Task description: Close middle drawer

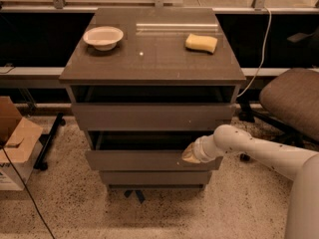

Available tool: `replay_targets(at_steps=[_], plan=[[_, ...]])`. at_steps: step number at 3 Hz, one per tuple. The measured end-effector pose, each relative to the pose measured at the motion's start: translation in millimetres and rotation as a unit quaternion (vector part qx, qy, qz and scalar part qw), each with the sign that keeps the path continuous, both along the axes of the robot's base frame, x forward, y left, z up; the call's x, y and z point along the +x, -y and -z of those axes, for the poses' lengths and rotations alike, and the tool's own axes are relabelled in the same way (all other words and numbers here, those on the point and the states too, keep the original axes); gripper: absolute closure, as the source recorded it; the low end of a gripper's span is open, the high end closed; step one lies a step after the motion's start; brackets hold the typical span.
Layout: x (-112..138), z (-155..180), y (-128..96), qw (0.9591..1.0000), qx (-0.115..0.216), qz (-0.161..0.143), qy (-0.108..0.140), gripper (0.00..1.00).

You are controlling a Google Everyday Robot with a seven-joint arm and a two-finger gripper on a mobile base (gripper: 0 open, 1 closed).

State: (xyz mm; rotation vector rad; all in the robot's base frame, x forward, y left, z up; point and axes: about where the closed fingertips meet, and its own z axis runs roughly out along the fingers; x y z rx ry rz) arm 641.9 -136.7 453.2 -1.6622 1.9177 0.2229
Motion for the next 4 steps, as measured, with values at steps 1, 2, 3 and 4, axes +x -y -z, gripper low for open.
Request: replay_targets(at_steps=[1, 2, 3, 4], plan=[[-1.0, 1.9, -2.3, 1.0000, 0.000, -0.002, -0.002, 0.74], [-1.6, 3.3, -3.9, 1.0000, 0.001, -0.003, -0.003, 0.50], [-2.4, 4.9, -5.5, 1.0000, 0.001, -0.004, -0.004, 0.27], [-3.6, 7.3, -7.9, 1.0000, 0.002, -0.006, -0.006, 0.00]])
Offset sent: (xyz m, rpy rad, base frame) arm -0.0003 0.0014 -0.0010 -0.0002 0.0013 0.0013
